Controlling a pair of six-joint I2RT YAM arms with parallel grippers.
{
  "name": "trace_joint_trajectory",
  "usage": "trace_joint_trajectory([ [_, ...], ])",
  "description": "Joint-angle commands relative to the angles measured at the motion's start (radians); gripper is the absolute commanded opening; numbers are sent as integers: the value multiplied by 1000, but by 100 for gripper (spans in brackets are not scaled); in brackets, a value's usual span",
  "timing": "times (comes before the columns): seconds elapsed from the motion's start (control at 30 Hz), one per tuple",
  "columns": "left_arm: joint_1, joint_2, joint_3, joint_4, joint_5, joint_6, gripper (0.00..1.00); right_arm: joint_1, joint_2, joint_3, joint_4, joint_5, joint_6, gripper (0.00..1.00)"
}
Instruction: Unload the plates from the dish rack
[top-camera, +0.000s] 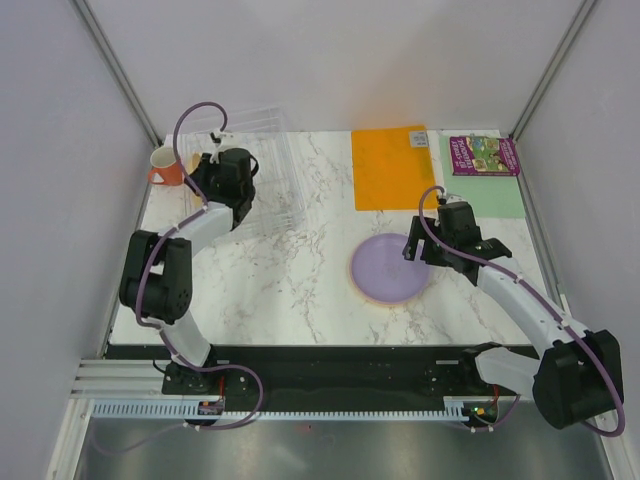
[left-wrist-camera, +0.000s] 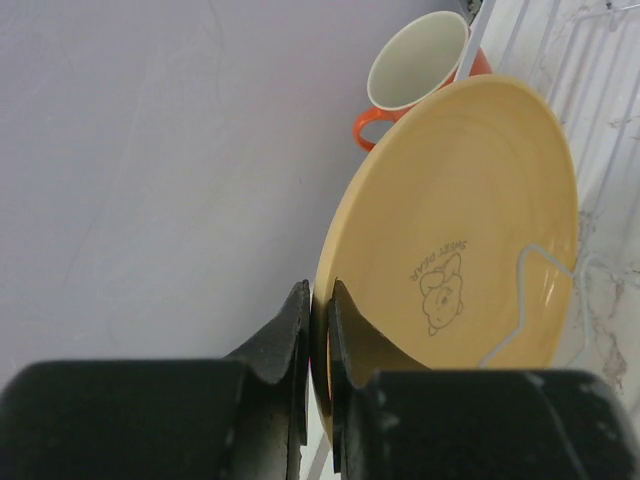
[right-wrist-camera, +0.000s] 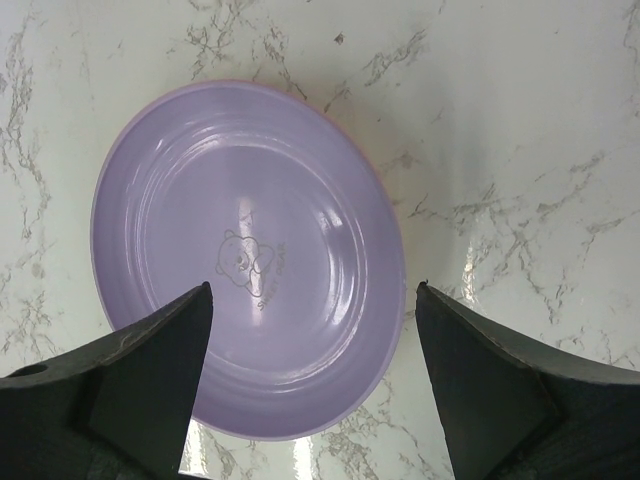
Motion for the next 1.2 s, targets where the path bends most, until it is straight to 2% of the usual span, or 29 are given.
trace_joint_trajectory([
  [0.0, 0, 36, 8, 242, -26, 208, 9, -4, 13, -6, 38, -10, -14, 89],
  [0.07, 2, 47, -10, 421, -44, 312, 6, -4, 16, -6, 39, -15, -14, 89],
  [0.1, 2, 56, -15, 485, -49, 425, 6, -4, 17, -6, 41, -15, -16, 89],
  [0.13, 0, 72, -19, 626, -52, 481, 5, -6, 17, -7, 42, -17, -16, 89],
  [0.23, 0, 118, -30, 824, -55, 713, 4, -6, 22, -7, 45, -17, -16, 89],
  [0.27, 0, 132, -30, 972, -52, 774, 4, -6, 25, -7, 45, -17, -17, 89],
  [0.3, 0, 148, -27, 1047, -51, 901, 4, -6, 25, -7, 45, -17, -16, 89],
  [0.33, 0, 164, -24, 1113, -48, 963, 4, -6, 25, -7, 47, -18, -17, 89],
  [0.37, -1, 191, -18, 1253, -45, 1022, 4, -7, 25, -9, 47, -17, -16, 89],
  [0.43, -1, 213, -9, 1344, -38, 1142, 4, -6, 25, -9, 47, -18, -16, 89],
  [0.6, -3, 241, 14, 1404, -38, 1207, 3, -6, 25, -7, 47, -18, -19, 89],
  [1.17, -47, 196, 86, 1402, -55, 1271, 2, -6, 43, -9, 51, -20, -17, 89],
])
